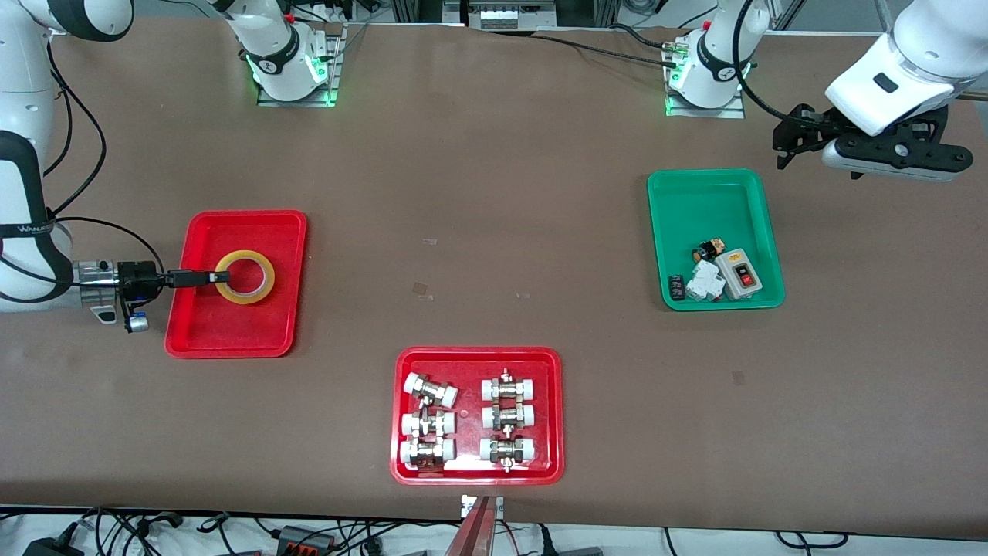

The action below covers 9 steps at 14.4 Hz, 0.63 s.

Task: Left arm passes tape to right arm into tray
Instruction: 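Lower the tape into the empty red tray with the right gripper, then open the right gripper and draw it back from the tape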

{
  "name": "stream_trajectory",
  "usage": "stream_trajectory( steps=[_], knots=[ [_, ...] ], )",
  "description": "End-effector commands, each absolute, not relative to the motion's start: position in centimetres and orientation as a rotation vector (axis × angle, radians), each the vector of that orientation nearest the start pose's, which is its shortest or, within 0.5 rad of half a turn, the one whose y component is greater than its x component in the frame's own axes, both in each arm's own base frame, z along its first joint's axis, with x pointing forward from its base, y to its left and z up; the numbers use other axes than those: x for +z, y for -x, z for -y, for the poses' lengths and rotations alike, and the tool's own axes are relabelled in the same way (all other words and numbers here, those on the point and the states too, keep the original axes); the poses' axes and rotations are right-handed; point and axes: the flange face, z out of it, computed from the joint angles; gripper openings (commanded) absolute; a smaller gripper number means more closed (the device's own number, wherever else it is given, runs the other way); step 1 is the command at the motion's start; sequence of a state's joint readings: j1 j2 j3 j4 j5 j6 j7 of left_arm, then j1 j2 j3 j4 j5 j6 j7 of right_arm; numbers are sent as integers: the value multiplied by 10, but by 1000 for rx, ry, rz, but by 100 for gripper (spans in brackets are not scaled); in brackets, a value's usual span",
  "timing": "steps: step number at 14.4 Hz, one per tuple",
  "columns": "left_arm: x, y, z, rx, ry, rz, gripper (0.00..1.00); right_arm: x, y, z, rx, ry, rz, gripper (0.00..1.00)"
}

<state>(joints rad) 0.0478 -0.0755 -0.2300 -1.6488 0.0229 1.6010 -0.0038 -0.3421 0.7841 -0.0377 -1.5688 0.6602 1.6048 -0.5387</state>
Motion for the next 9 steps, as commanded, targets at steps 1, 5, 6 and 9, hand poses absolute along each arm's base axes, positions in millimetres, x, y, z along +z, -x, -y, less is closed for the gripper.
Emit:
stream_trajectory(
  steps=[1,5,6,9],
  knots=[
    [633,-526,89,-84,3173,-163,100,165,-604,164,477,2365,-55,100],
    [635,-529,72,-97,3173,-17,100,185,-619,144,487,2532,86,100],
    [634,-531,69,-99,3161,-25,100,201,-625,135,489,2586,137,100],
    [649,-551,61,-196,3173,13,100,248,-637,125,474,2707,182,100]
  ],
)
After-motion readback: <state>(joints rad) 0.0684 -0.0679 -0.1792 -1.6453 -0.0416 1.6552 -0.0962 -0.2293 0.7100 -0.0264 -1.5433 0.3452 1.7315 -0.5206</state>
